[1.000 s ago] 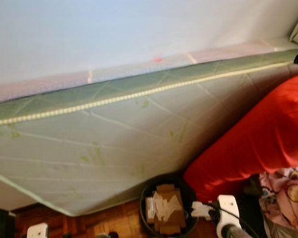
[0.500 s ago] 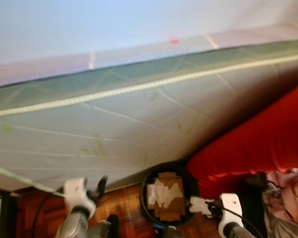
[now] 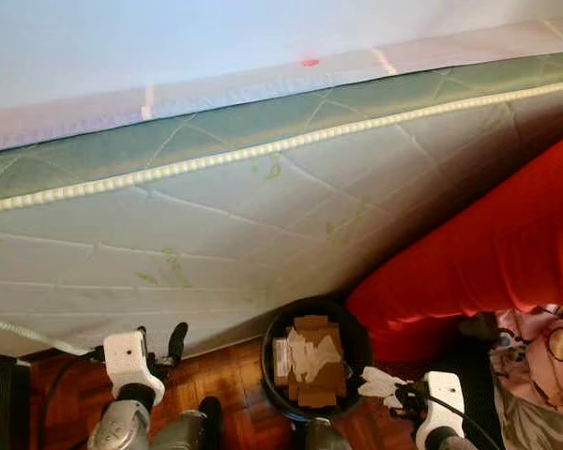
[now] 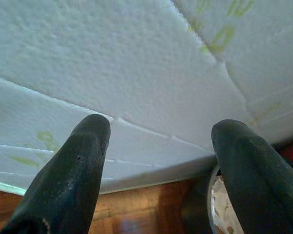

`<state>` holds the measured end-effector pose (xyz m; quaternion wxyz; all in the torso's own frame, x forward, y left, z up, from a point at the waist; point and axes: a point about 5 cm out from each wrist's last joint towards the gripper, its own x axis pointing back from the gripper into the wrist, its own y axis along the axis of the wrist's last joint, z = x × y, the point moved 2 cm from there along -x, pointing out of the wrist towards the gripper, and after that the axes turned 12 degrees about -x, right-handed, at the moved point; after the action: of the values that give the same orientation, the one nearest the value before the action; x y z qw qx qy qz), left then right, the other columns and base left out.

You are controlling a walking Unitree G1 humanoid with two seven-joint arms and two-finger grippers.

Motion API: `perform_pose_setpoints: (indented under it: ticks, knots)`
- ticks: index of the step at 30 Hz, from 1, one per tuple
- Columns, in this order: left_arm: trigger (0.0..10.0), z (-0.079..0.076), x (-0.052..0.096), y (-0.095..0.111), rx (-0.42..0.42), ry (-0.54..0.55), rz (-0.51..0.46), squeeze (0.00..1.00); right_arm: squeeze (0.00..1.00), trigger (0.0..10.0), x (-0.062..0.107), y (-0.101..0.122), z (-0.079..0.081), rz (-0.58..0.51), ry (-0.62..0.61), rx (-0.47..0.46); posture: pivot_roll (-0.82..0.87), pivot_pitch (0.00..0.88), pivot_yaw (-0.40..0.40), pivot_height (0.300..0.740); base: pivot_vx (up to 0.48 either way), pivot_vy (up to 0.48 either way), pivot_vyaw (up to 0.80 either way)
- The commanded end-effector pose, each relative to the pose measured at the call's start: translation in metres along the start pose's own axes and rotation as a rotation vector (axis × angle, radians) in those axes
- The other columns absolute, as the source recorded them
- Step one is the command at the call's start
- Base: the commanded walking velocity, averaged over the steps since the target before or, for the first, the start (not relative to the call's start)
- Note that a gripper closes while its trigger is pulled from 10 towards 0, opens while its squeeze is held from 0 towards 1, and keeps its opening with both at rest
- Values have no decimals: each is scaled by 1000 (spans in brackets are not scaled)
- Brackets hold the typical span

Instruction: Clean up the room

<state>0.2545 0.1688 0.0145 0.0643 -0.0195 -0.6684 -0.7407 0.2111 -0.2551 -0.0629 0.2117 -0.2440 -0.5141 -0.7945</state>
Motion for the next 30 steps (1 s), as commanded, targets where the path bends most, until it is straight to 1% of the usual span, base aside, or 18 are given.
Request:
perform_pose_setpoints:
  ticks: [1, 2, 4, 6, 9, 12, 14, 15, 18, 20, 21, 22, 23, 25, 28, 29, 30]
  knots:
    - [10000, 2, 9, -10, -17, 6, 49, 0, 0, 10000, 4, -10, -4, 16, -19, -44, 115, 285, -60, 740, 0, 0, 0]
    - [10000, 10, 14, -11, -29, 32, 49, 0, 0, 10000, 3, -9, -3, 7, -18, -54, 116, 277, -57, 740, 0, 0, 0]
    - [10000, 14, 16, -12, -35, 45, 53, 0, 0, 10000, 2, -8, -2, 2, -19, -60, 117, 272, -55, 740, 0, 0, 0]
    - [10000, 22, 21, -12, -41, 74, 58, 0, 0, 10000, 1, -8, 0, 0, -22, -66, 129, 247, -44, 740, 0, 0, 0]
    - [10000, 34, 34, -8, -57, 104, 65, 0, 0, 10000, -3, -7, 4, 9, -30, -67, 136, 225, -34, 740, 0, 0, 0]
    - [10000, 39, 41, -12, -57, 119, 89, 0, 0, 10000, -5, -8, 6, 16, -40, -65, 143, 209, -27, 740, 0, 0, 0]
    - [10000, 42, 46, -18, -59, 122, 117, 0, 0, 10000, -6, -8, 8, 21, -46, -63, 145, 200, -24, 740, 0, 0, 0]
    - [10000, 47, 52, -30, -69, 123, 168, 0, 0, 10000, -7, -8, 9, 24, -57, -64, 145, 182, -20, 740, 0, 0, 0]
    - [10000, 55, 59, -53, -64, 134, 260, 0, 0, 10000, -9, -8, 12, 27, -65, -62, 138, 163, -18, 740, 0, 0, 0]
    - [10000, 57, 61, -59, -64, 137, 297, 0, 0, 10000, -10, -8, 13, 28, -69, -54, 134, 150, -20, 740, 0, 0, 0]
    - [10000, 58, 63, -65, -61, 138, 332, 0, 0, 10000, -11, -8, 14, 28, -69, -50, 133, 147, -21, 740, 0, 0, 0]
    - [10000, 58, 63, -65, -61, 138, 332, 0, 0, 10000, -11, -8, 14, 28, -69, -50, 133, 147, -21, 740, 0, 0, 0]
    - [10000, 59, 65, -73, -50, 138, 369, 0, 0, 10000, -12, -7, 14, 27, -71, -43, 133, 136, -25, 740, 0, 0, 0]
    - [10000, 62, 70, -85, -59, 145, 429, 0, 0, 10000, -13, -3, 17, 6, -60, -46, 118, 111, -36, 740, 0, 0, 0]
    - [10000, 63, 70, -89, -61, 148, 446, 0, 0, 10000, -14, 0, 19, -13, -49, -48, 114, 106, -39, 740, 0, 0, 0]
    - [10000, 62, 68, -89, -57, 148, 440, 0, 0, 10000, -31, 12, 55, -71, 23, -30, 114, 102, -41, 740, 0, 0, 0]
    - [10000, 61, 65, -88, -52, 146, 429, 0, 0, 10000, -43, 26, 91, -133, 98, -18, 122, 95, -47, 740, 0, 0, 0]
